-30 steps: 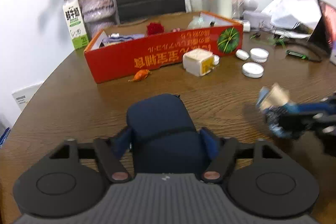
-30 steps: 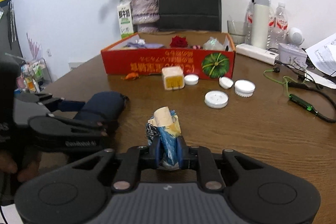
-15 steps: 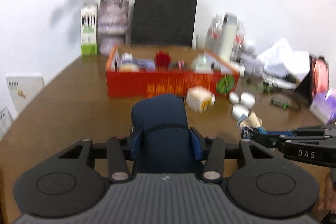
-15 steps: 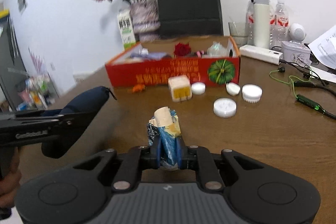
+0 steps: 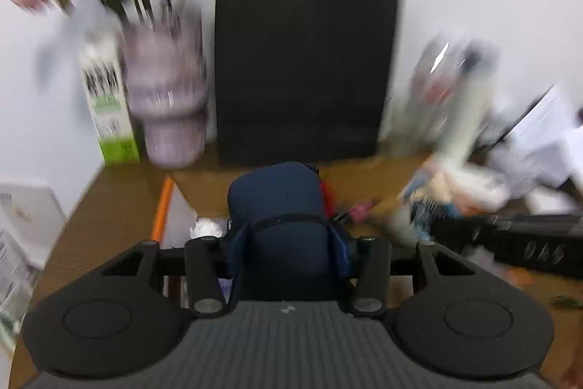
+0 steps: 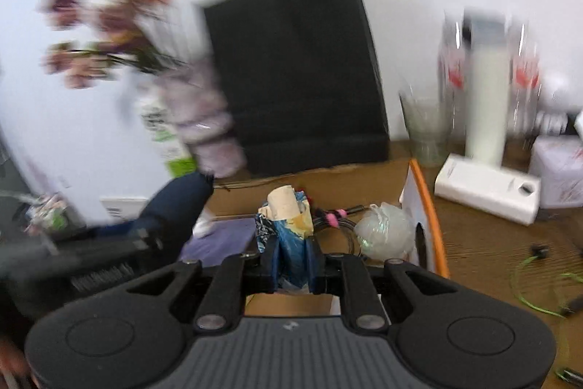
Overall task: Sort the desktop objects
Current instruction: 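Carry the pouch and packet into the cardboard box and open both tools, then withdraw both tools from the box back over the table, then grasp the small orange toy with the left tool while the right tool grasps a white lid, then carry the orange toy and white lid into the cardboard box and release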
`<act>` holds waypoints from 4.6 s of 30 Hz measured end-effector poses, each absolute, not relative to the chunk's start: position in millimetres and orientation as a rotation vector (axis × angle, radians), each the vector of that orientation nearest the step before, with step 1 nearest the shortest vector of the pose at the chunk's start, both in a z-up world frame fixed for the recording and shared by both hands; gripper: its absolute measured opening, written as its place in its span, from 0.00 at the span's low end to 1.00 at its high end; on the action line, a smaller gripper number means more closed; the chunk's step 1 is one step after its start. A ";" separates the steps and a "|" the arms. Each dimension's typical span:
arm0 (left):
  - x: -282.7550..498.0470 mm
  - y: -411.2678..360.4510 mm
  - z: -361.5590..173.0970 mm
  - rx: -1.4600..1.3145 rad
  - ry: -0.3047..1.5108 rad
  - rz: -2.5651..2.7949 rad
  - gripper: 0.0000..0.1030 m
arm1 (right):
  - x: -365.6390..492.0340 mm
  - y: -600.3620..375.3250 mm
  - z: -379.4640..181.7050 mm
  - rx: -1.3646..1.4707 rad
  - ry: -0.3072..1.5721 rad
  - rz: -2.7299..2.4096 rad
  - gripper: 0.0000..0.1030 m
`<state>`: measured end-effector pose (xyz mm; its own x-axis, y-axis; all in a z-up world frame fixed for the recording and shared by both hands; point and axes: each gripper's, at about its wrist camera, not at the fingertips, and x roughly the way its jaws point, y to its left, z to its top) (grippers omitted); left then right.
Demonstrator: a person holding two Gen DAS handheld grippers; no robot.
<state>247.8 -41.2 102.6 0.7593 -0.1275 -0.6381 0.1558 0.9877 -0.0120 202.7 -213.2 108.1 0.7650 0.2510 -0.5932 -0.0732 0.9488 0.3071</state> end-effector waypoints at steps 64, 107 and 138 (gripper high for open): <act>60.0 -8.4 24.6 -0.046 0.617 -0.193 0.74 | -14.4 -205.9 10.6 -0.032 0.631 -0.001 0.67; -71.7 -9.7 31.7 -0.045 0.570 -0.090 0.15 | -125.4 -160.3 27.7 0.030 0.534 0.165 0.36; 236.1 -63.9 109.1 -0.015 0.663 -0.250 0.15 | 217.4 -235.9 144.2 0.129 0.593 0.111 0.36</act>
